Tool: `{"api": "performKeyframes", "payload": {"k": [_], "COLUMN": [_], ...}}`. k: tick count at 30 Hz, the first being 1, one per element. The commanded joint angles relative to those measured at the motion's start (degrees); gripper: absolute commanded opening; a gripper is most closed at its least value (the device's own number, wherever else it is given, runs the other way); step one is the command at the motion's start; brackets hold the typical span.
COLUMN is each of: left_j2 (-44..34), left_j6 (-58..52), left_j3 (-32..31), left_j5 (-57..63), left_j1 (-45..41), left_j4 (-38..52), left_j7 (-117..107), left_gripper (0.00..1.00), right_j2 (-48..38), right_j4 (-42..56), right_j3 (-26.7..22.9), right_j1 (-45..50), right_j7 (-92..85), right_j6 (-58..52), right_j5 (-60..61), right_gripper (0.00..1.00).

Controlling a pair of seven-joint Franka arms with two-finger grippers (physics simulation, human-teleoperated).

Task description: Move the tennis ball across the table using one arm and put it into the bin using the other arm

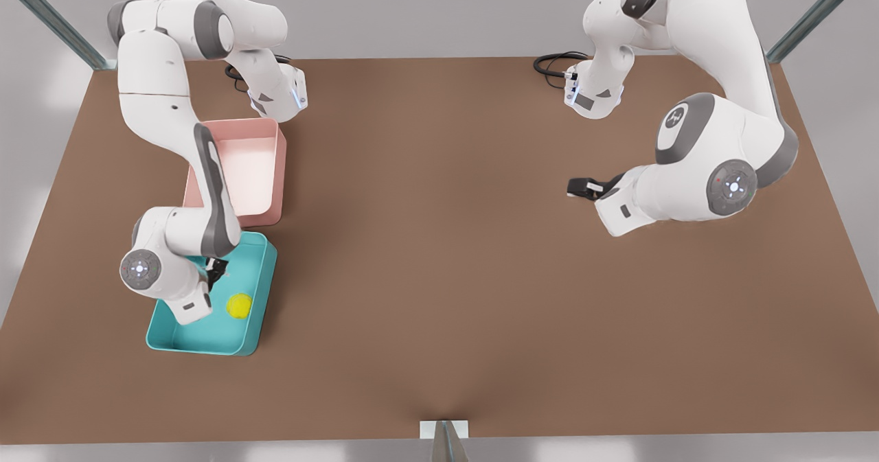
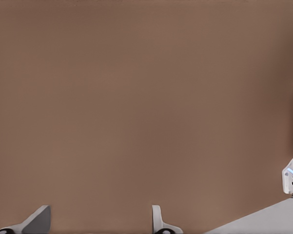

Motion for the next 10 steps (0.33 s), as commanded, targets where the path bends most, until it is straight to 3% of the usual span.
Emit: {"api": "performKeyframes", "payload": {"k": [1, 2, 3, 5, 7, 8, 10], "left_j2": [-0.08, -0.17, -0.17, -1.13, -1.13, -1.13, -1.13], "left_j6": [-2.52, -2.70, -4.10, -0.86, 2.40, 2.75, 2.49], "left_j3": [-0.17, -0.08, -0.17, -3.15, -2.89, -2.80, -2.98], "left_j5": [0.98, 1.68, 2.47, 10.73, 11.79, 11.79, 11.88], "left_j1": [0.12, 0.21, 0.12, -0.32, 0.38, 1.26, 1.70], "left_j4": [0.96, 0.87, 0.87, 0.96, 0.96, 0.96, 0.96], "left_j7": [-5.77, -8.92, -15.44, -15.35, -15.35, -12.11, -11.48], "left_gripper": [1.00, 1.00, 1.00, 1.00, 1.00, 1.00, 1.00], "right_j2": [-0.21, -0.83, -1.35, -10.84, -20.32, -22.88, -23.50], "right_j4": [5.28, 13.18, 21.72, 22.43, 14.37, 9.35, 8.28], "right_j3": [0.00, 1.05, 0.61, 3.86, 7.72, 8.00, 8.00], "right_j1": [-0.47, 0.14, 0.85, -0.29, -4.59, -4.78, -4.86], "right_j7": [53.50, 79.13, 81.79, 81.09, 79.69, 78.89, 78.10], "right_j6": [-15.94, -31.93, -44.07, -48.83, -48.58, -44.89, -42.94], "right_j5": [10.41, 10.40, 9.18, 1.27, 0.22, -1.81, -1.72], "right_gripper": [1.00, 1.00, 1.00, 1.00, 1.00, 1.00, 1.00]}}
